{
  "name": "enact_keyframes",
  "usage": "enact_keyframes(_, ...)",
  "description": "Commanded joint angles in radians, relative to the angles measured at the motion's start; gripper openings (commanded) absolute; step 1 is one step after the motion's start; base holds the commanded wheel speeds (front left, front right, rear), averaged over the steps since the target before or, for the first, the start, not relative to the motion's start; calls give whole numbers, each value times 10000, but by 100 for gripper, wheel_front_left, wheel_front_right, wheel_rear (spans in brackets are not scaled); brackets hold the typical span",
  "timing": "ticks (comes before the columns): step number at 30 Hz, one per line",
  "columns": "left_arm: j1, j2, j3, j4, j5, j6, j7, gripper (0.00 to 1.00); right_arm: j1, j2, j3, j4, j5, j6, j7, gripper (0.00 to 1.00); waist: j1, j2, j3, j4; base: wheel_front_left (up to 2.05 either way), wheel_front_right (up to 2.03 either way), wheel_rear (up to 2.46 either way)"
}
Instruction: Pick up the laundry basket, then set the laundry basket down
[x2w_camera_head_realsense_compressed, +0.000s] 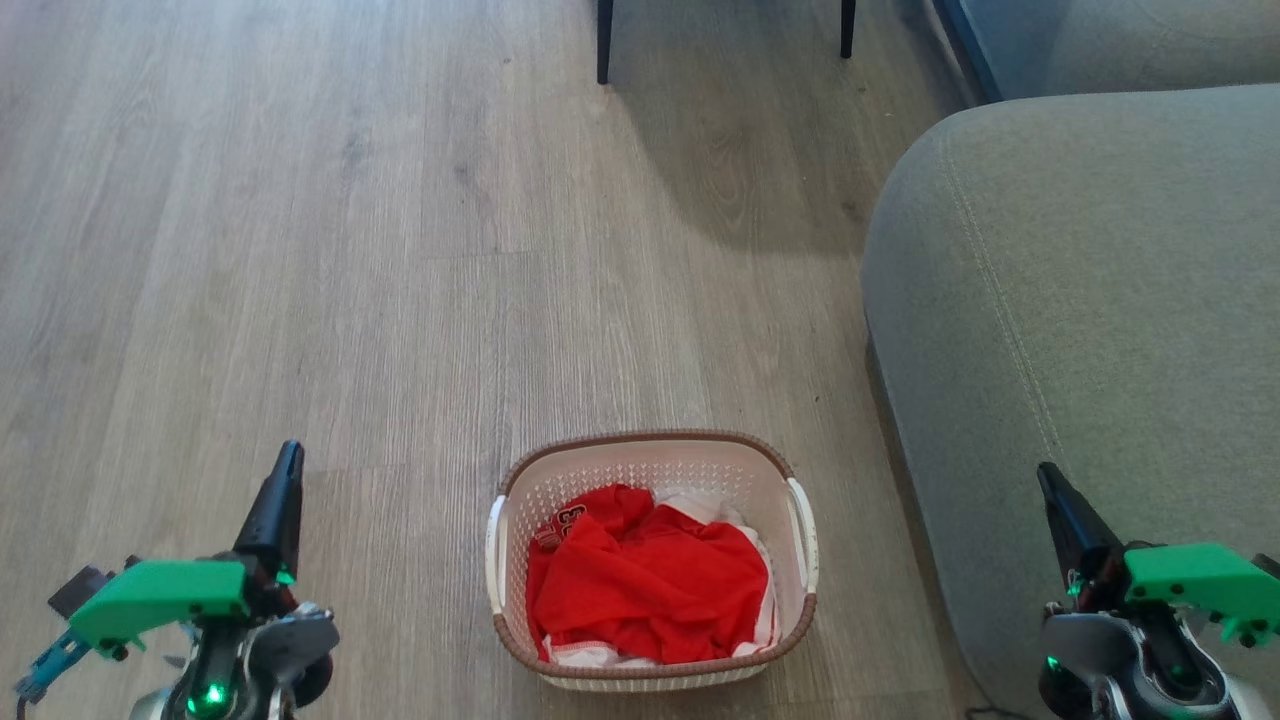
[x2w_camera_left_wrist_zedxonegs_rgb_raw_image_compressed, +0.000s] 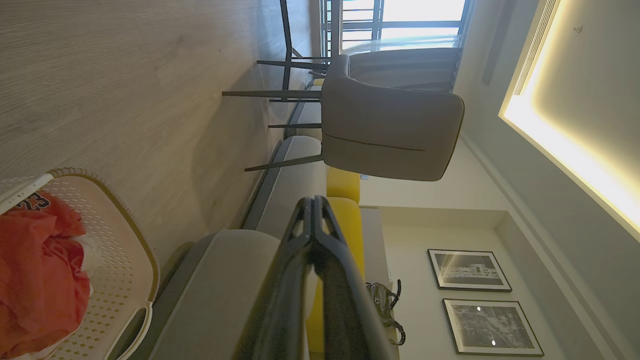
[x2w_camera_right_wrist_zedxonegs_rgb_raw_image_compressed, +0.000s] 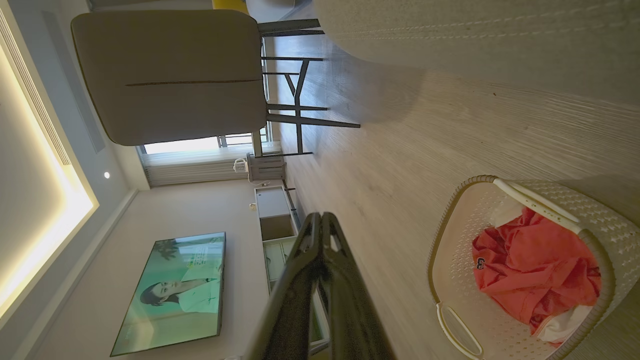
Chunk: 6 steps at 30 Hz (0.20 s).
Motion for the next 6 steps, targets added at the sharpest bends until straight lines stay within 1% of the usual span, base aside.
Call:
enact_keyframes(1, -478, 43, 376, -299, -41, -67, 42, 0, -487, -161, 167, -361, -2, -15, 56, 0, 0, -1, -1, 0, 0, 0, 0)
enact_keyframes(6, -478, 43, 376, -299, -41, -67, 42, 0, -488, -154, 156, -360, -11, -15, 65, 0, 0, -1, -1, 0, 0, 0, 0)
